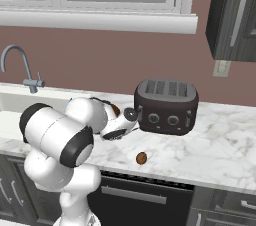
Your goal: Gather the eggs and milk located in the vicinity of the sink area and place them right next to the bowl.
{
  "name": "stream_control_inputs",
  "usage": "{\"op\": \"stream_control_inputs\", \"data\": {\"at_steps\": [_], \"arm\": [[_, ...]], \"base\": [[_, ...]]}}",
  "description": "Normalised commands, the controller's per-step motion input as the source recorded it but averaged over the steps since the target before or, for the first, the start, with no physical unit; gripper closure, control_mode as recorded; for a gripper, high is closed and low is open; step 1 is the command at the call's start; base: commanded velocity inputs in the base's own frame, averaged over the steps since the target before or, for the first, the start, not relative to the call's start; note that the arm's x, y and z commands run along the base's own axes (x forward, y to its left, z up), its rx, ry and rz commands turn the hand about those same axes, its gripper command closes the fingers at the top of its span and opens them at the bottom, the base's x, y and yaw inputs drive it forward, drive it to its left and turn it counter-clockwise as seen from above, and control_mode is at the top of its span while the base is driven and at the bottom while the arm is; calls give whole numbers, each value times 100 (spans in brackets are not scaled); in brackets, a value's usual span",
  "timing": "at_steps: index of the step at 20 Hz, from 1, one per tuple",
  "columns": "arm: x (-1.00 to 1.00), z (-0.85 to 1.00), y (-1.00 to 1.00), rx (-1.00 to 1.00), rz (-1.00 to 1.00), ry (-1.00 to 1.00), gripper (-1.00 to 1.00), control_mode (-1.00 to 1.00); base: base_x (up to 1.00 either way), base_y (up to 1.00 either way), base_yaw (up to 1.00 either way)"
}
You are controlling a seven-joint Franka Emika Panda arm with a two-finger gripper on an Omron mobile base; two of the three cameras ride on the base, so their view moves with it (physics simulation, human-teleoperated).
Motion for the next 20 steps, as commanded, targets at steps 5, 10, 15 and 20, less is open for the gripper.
{"op": "stream_control_inputs", "data": {"at_steps": [5, 10, 15, 20], "arm": [[0, 2, -3, 0, 0, 0, -100, -100], [-14, 19, -4, 0, -1, 3, -100, -100], [-46, 31, -17, 0, -13, 9, -100, -100], [-23, 41, -11, 0, -26, 28, -100, -100]], "base": [[0, 0, 0], [0, 0, 0], [0, 0, 0], [0, 0, 0]]}}
